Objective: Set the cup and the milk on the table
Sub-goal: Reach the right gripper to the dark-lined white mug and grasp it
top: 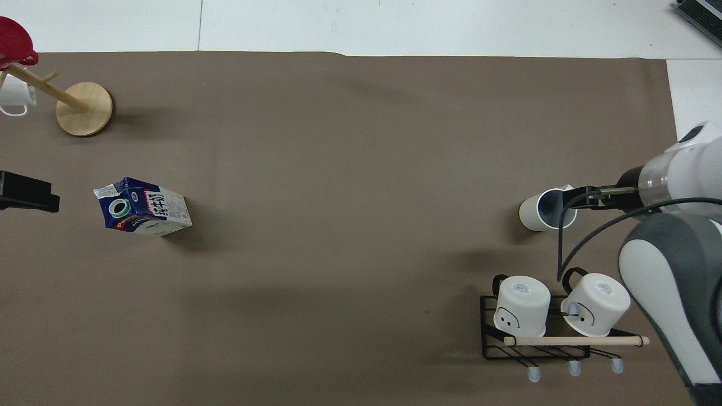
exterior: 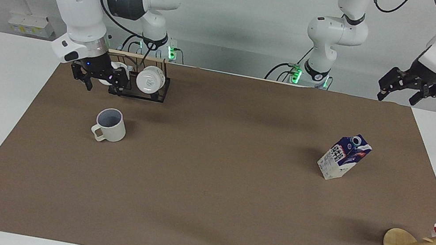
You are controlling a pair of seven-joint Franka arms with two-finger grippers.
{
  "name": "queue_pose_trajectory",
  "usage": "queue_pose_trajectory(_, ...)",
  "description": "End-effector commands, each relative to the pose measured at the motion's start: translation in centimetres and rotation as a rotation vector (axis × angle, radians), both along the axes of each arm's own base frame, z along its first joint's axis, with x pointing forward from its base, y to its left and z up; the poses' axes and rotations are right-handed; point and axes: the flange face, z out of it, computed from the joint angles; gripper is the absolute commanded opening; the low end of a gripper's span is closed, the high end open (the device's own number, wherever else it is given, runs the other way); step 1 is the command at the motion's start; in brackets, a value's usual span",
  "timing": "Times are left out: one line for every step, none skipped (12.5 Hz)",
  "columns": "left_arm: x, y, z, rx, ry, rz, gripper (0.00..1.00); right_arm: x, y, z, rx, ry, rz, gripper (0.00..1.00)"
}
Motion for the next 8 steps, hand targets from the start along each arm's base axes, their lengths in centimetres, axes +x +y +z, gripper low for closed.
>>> queue_pose_trajectory(-0.3, 0.0, 0.1, -0.005, -0.015, -0.010, 1.00, 0.7, 1.6, -2.9, 0.006, -0.020, 0.027, 1.00)
queue_pose_trajectory(-0.4, -0.1, 0.1, -0.006, -0.014, -0.013, 1.00, 0.9, 2.0, -3.9, 0.003, -0.014, 0.034, 1.00)
queue_pose_trajectory(-0.4, 0.0, 0.1, -0.006, -0.012, -0.012, 1.00, 1.0, 2.1, -5.2, 0.000, -0.007, 0.037, 1.00)
queue_pose_trajectory(-0.4, 0.0, 0.1, -0.006, -0.011, -0.012, 1.00, 0.8, 2.1, -6.6, 0.000, -0.016, 0.041, 1.00)
queue_pose_trajectory(-0.4, 0.0, 0.1, -0.006, -0.011, -0.012, 1.00, 0.5, 2.1, -7.6, 0.000, -0.025, 0.050, 1.00)
queue_pose_trajectory(-0.4, 0.0, 0.1, -0.006, -0.012, -0.012, 1.00, 0.3, 1.9, -8.3, -0.001, -0.030, 0.057, 1.00)
queue_pose_trajectory(-0.4, 0.1, -0.1, -0.006, -0.009, -0.013, 1.00, 0.4, 1.5, -9.2, -0.004, -0.027, 0.060, 1.00)
queue_pose_trajectory(-0.6, 0.0, -0.2, -0.006, -0.006, -0.021, 1.00, 0.5, 1.3, -10.0, -0.007, -0.031, 0.071, 1.00)
